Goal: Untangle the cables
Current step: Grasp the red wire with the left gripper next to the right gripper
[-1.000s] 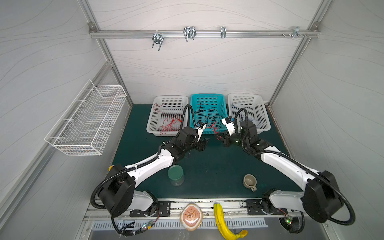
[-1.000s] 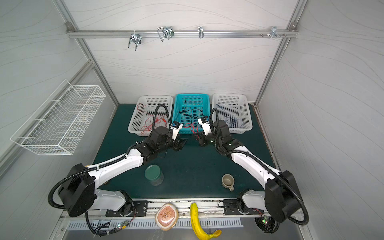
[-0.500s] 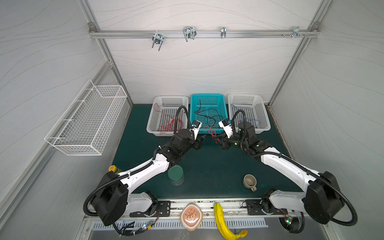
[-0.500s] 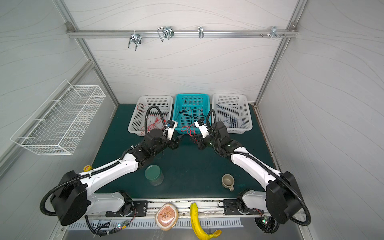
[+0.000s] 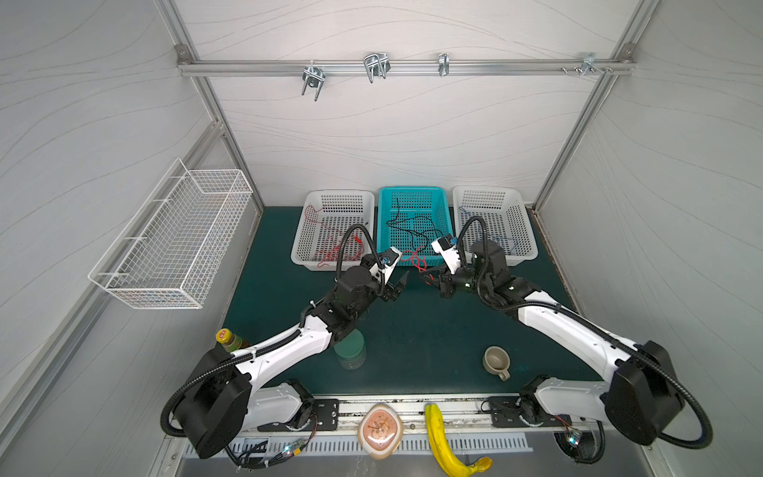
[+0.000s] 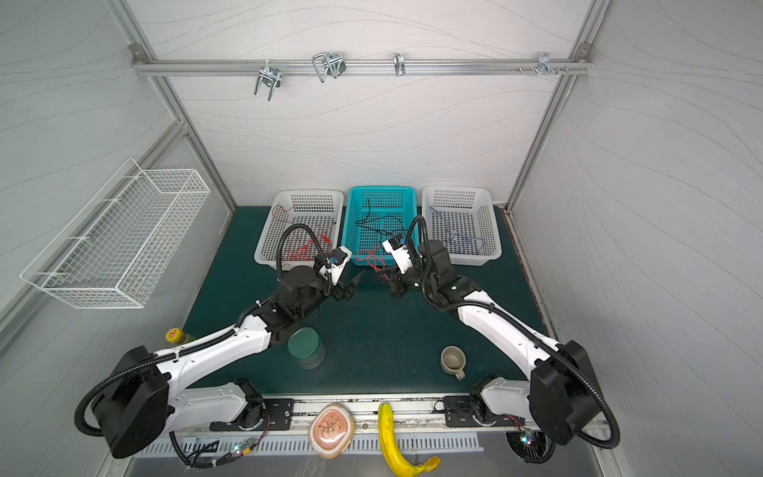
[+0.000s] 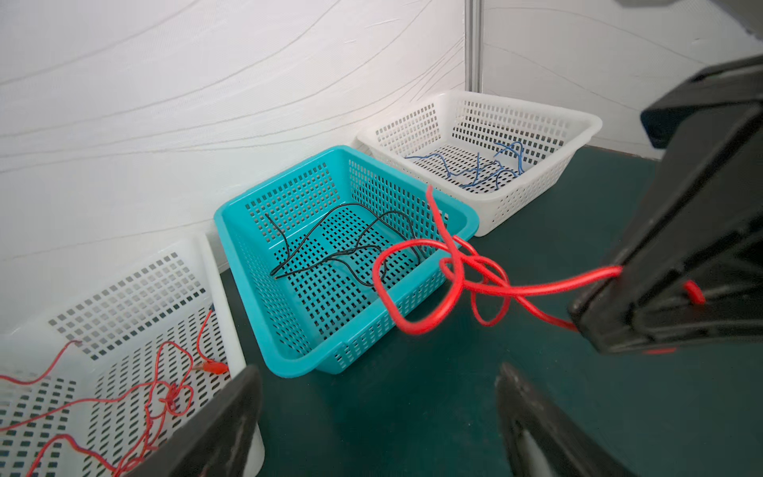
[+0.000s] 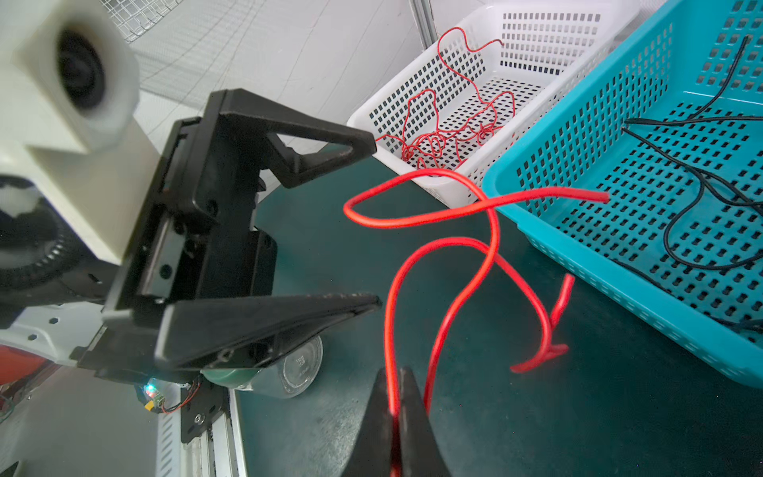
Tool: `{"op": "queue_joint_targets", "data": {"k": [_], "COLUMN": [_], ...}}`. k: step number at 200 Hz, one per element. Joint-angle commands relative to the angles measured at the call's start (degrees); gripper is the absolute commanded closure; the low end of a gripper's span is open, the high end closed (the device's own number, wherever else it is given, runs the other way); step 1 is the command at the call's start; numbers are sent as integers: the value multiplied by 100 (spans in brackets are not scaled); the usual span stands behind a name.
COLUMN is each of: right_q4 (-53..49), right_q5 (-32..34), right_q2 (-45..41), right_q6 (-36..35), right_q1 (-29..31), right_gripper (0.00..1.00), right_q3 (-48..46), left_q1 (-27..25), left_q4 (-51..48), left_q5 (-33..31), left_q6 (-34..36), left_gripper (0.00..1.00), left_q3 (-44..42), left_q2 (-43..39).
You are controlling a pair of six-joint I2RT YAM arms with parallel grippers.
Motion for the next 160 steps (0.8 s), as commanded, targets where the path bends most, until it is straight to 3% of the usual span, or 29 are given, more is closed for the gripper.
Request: {"op": "queue_joint_targets", "data": {"k": [1, 36, 91, 111, 143, 160], "right_q4": [-139, -166, -165, -161, -179, -194], "right_q5": [-149, -185, -236, -249, -230, -229], "right_q2": [41, 118, 283, 293, 281, 264], "right_q6": [-171, -207, -234, -244, -269, -280], "right_q1": [50, 68, 105, 118, 114, 121], "right_gripper": [100, 100, 100, 100, 100, 100], "right_q3": [161, 212, 302, 313, 324, 341], "left_q1": [-27, -43, -59, -58, -59, -57], "left_q4": [1027, 1896, 1942, 1854, 1575, 1471], "left_q5": [250, 226, 681, 817, 711, 593], "left_q6": [743, 1217, 1380, 1396, 1384, 1344], "left_gripper": [12, 15, 23, 30, 55, 56], "left_q3": [-151, -462, -395, -355, -253, -209], "left_q2": [-83, -33, -29, 4, 88, 143]}}
